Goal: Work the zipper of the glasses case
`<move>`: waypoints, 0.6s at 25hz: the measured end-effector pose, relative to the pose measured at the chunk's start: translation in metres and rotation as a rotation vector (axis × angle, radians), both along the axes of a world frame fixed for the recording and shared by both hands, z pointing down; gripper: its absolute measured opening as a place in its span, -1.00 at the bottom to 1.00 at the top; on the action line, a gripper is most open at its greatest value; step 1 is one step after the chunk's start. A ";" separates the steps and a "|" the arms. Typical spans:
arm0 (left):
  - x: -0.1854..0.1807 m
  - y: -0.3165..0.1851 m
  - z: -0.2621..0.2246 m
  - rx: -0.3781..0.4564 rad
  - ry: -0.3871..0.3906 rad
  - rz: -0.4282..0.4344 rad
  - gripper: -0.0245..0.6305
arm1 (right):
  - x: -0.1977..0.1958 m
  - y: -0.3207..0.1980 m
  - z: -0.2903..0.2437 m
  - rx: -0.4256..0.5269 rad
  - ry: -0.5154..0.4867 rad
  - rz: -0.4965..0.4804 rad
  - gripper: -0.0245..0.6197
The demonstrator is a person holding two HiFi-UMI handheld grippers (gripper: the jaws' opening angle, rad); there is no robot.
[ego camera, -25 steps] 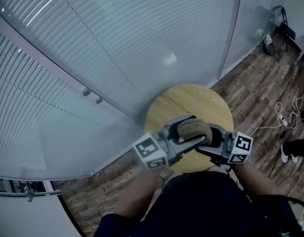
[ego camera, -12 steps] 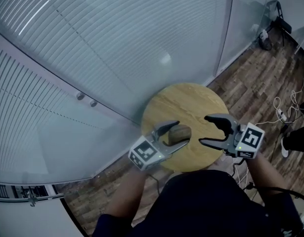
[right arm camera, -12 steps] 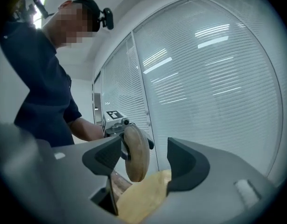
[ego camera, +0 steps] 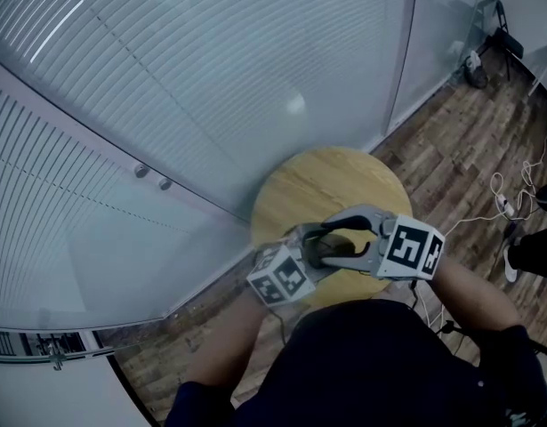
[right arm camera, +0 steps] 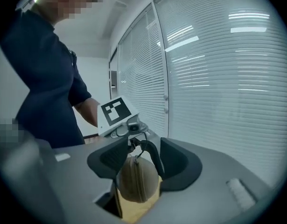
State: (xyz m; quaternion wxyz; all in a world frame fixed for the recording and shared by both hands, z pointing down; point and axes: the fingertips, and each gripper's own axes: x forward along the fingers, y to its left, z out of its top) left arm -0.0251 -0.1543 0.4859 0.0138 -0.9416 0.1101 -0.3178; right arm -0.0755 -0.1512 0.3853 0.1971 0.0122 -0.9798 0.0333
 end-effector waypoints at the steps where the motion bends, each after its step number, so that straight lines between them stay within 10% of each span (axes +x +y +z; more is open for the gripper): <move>1: -0.001 0.001 0.002 0.001 -0.018 0.004 0.00 | -0.004 -0.002 0.001 -0.004 0.000 0.001 -0.26; 15: 0.000 0.005 0.019 -0.076 -0.141 0.026 0.01 | -0.017 -0.002 0.020 -0.048 0.047 -0.111 -0.78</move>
